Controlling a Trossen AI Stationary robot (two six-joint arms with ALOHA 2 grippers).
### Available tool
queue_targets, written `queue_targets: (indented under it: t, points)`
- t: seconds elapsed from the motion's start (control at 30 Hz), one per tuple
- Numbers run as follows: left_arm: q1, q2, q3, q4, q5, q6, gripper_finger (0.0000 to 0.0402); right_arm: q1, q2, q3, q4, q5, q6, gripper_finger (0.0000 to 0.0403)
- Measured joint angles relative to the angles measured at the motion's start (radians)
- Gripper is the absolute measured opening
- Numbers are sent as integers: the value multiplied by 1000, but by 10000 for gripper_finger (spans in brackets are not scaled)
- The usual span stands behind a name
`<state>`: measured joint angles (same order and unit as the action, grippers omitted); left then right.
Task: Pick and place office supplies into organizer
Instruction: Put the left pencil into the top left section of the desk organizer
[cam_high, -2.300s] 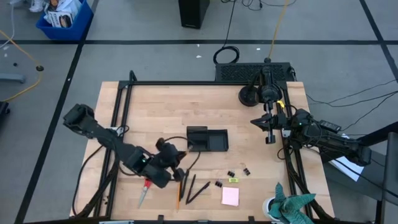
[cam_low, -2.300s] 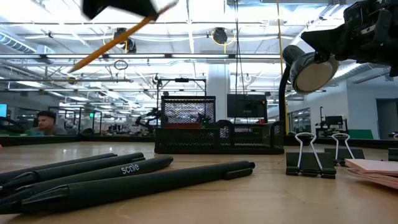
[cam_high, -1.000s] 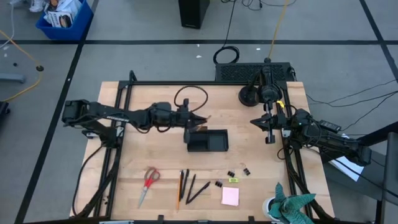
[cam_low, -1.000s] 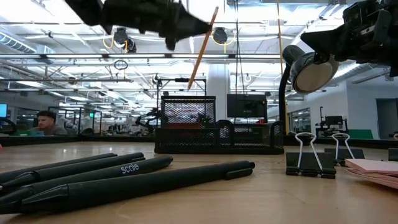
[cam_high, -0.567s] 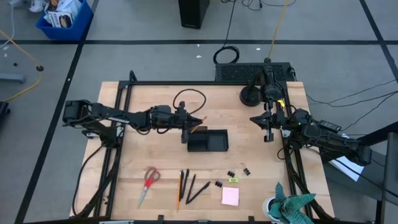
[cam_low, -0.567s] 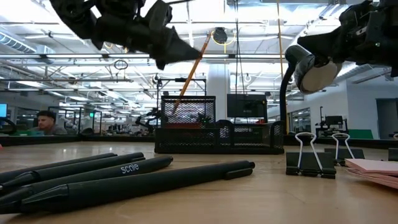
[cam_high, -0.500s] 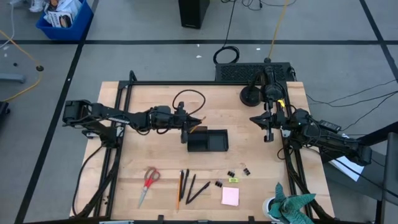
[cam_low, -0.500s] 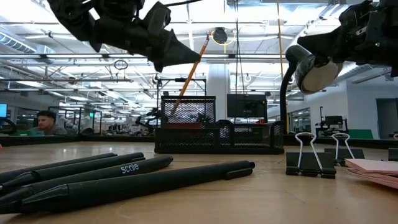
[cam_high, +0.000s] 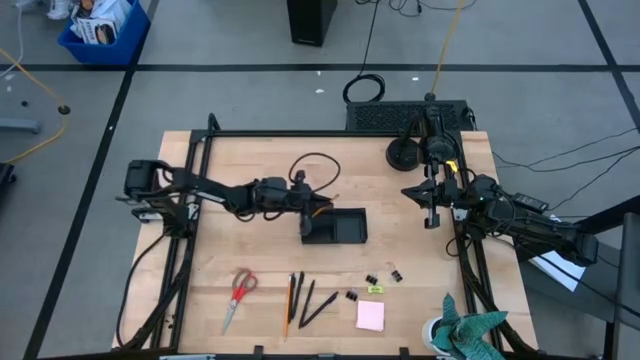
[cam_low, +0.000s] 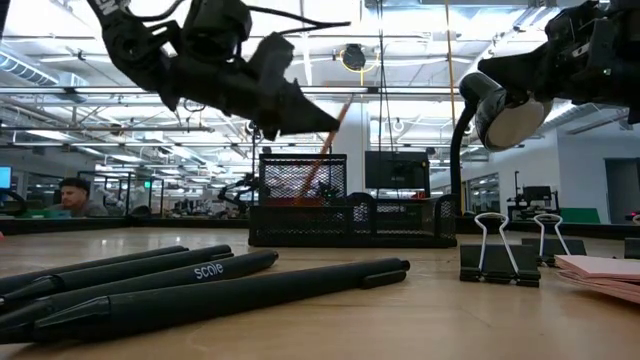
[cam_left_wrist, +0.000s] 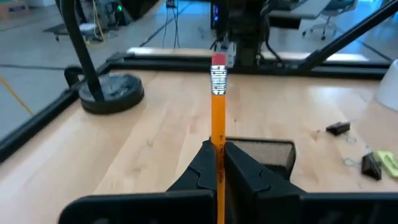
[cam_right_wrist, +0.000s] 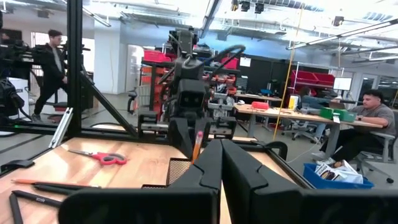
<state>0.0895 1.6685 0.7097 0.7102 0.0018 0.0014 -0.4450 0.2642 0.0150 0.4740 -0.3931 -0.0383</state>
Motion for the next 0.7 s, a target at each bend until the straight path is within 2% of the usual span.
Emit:
queue_targets:
  t: [0.27, 0.57, 0.7]
  points:
    - [3, 48, 1, -32, -2, -31, 23, 0, 0, 0, 0, 0, -3, 0]
    - [-4, 50, 1, -63, -3, -37, 14, 0, 1, 0, 0, 0, -3, 0]
    - [-5, 50, 1, -63, -3, -49, 43, 0, 1, 0, 0, 0, -3, 0]
